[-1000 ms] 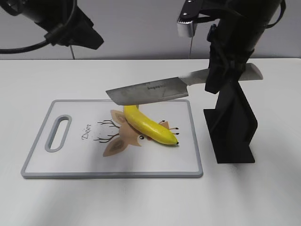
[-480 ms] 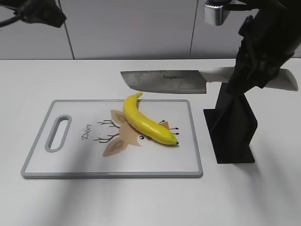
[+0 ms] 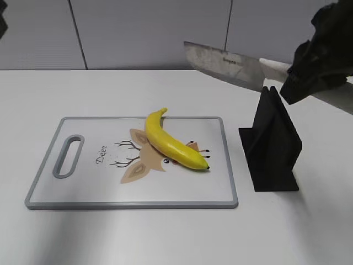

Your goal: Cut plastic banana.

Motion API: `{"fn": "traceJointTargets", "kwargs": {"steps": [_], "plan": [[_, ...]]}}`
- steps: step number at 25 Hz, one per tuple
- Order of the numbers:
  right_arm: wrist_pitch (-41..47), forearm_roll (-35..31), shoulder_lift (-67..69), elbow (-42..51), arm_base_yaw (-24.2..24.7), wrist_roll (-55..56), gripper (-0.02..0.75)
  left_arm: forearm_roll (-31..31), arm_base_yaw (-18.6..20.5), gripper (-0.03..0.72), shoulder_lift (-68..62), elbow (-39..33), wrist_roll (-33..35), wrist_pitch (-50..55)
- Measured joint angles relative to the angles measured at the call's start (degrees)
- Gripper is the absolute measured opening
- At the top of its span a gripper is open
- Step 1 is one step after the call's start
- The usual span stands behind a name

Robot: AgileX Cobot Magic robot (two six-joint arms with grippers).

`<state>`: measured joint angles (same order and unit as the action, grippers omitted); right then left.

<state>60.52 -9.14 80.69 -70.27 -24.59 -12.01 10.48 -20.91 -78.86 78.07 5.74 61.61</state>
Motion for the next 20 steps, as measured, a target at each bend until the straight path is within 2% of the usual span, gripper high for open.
{"fn": "traceJointTargets", "kwargs": {"steps": [4, 8, 14, 20], "plan": [[-3.40, 4.01, -3.47, 4.08, 0.00, 9.05, 0.176, 2.35, 0.00, 0.522, 3.24, -1.70, -3.37, 2.37], [-7.75, 7.50, -8.17, 9.39, 0.00, 17.15, 0.176, 2.83, 0.00, 0.521, 9.05, -6.89, -5.42, 2.31], [-11.71, 10.73, -13.51, 16.67, 0.00, 25.23, 0.176, 2.93, 0.00, 0.521, 20.59, -16.05, -7.03, 1.19], [-13.43, 11.88, -14.05, 19.05, 0.00, 29.15, 0.176, 3.00, 0.00, 0.521, 35.41, -27.05, -7.22, -0.18]]}}
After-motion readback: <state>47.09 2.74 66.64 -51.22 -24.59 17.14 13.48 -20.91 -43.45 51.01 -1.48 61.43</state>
